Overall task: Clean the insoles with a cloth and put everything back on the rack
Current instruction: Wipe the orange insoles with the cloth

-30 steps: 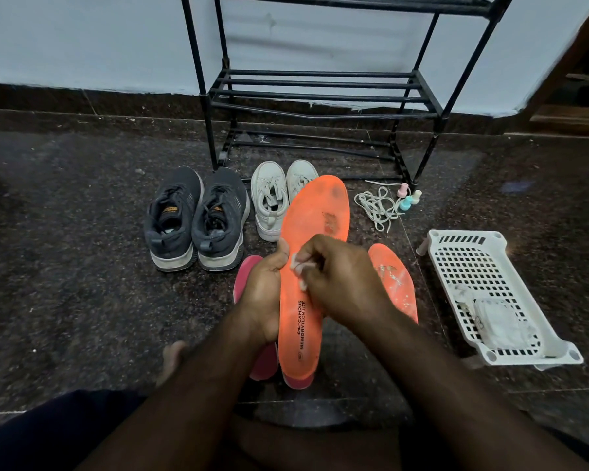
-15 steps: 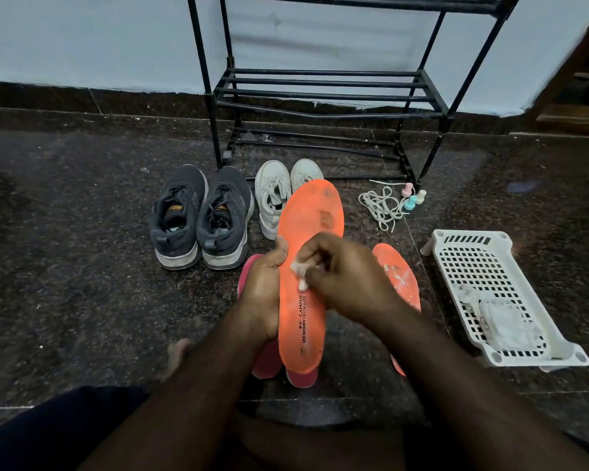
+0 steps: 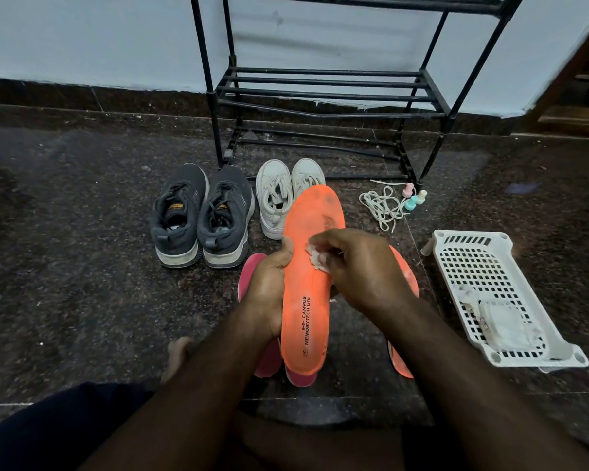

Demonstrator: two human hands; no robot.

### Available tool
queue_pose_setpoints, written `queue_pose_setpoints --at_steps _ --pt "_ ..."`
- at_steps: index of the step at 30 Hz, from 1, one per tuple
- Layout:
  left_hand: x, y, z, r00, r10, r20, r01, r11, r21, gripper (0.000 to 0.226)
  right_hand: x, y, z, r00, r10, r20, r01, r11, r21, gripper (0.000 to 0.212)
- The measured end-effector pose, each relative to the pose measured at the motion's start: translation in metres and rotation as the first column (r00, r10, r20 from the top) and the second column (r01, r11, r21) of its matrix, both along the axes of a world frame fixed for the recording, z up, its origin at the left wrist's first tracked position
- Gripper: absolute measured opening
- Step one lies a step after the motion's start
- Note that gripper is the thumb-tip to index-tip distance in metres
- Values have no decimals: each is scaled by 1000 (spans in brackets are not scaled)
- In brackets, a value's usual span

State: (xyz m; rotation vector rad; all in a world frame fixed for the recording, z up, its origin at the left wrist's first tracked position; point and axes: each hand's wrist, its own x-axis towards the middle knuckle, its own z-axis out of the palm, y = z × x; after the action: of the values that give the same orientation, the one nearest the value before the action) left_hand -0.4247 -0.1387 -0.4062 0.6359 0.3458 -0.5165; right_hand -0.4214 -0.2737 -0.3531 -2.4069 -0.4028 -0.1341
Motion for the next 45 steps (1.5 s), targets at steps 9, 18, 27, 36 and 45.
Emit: queue_pose_setpoints --at_steps 9,18,27,36,45 --pt "1 3 -2 999 40 -32 -41 999 -23 56 -17 26 -14 990 136 19 -130 972 -195 26" --pt "0 1 -1 999 27 -39 -29 999 -45 59 -10 18 -11 996 59 74 -42 975 -220 31" --pt "4 4 -3 999 16 -31 -18 999 -42 62 -3 7 -2 992 7 126 9 991 -131 23" --pt "8 10 -7 996 92 -9 -92 996 8 65 -22 29 -3 982 188 -33 -191 973 -128 24" --pt "2 4 -10 998 40 -39 -41 999 -35 62 -4 12 -16 994 -29 110 55 969 -240 19"
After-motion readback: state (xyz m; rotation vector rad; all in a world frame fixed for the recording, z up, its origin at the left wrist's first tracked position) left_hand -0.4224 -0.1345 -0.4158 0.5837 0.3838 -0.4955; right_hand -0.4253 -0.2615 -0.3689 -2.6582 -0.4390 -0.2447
